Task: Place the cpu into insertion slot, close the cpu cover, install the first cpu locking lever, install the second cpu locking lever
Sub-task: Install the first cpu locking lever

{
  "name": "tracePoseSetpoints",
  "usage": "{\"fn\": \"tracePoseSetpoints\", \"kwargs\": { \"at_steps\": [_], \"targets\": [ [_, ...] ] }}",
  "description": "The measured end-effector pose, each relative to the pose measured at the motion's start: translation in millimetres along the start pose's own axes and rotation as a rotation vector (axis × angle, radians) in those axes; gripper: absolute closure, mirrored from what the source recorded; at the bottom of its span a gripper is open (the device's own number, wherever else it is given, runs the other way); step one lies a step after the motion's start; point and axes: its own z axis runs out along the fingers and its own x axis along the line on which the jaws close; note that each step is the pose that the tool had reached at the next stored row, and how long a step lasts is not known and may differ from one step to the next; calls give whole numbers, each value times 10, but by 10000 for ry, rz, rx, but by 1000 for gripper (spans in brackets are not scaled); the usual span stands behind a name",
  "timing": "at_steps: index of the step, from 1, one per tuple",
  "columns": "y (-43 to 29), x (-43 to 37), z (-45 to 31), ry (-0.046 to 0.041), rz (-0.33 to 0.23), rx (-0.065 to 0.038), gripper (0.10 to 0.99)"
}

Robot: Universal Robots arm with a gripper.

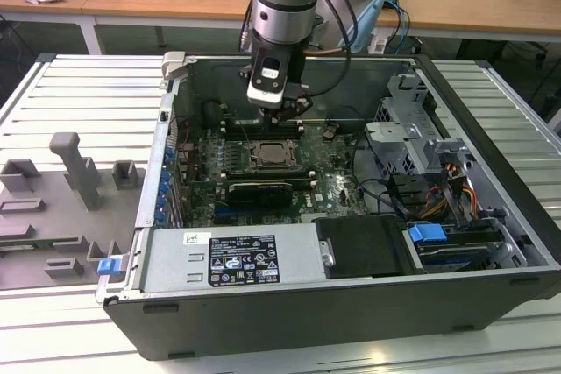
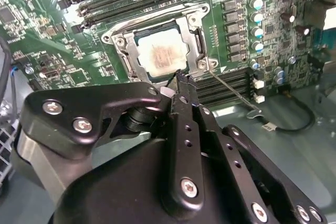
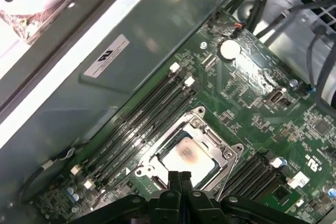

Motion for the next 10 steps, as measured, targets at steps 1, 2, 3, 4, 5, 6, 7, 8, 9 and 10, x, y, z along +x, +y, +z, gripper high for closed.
{"fn": "tracePoseSetpoints", "kwargs": {
  "at_steps": [1,2,3,4,5,6,7,8,9,10],
  "targets": [
    [0,0,0,4,-104,8,980],
    [0,0,0,8,-214,18,980],
    [0,0,0,13,-325,27,980],
    [0,0,0,24,-619,50,980],
    [0,0,0,28,-719,57,980],
    [0,0,0,33,-836,66,980],
    [0,0,0,39,-995,80,980],
    [0,0,0,43,-1092,88,980],
    [0,0,0,49,-1245,100,980],
    [0,0,0,54,-1383,110,980]
  ]
}}
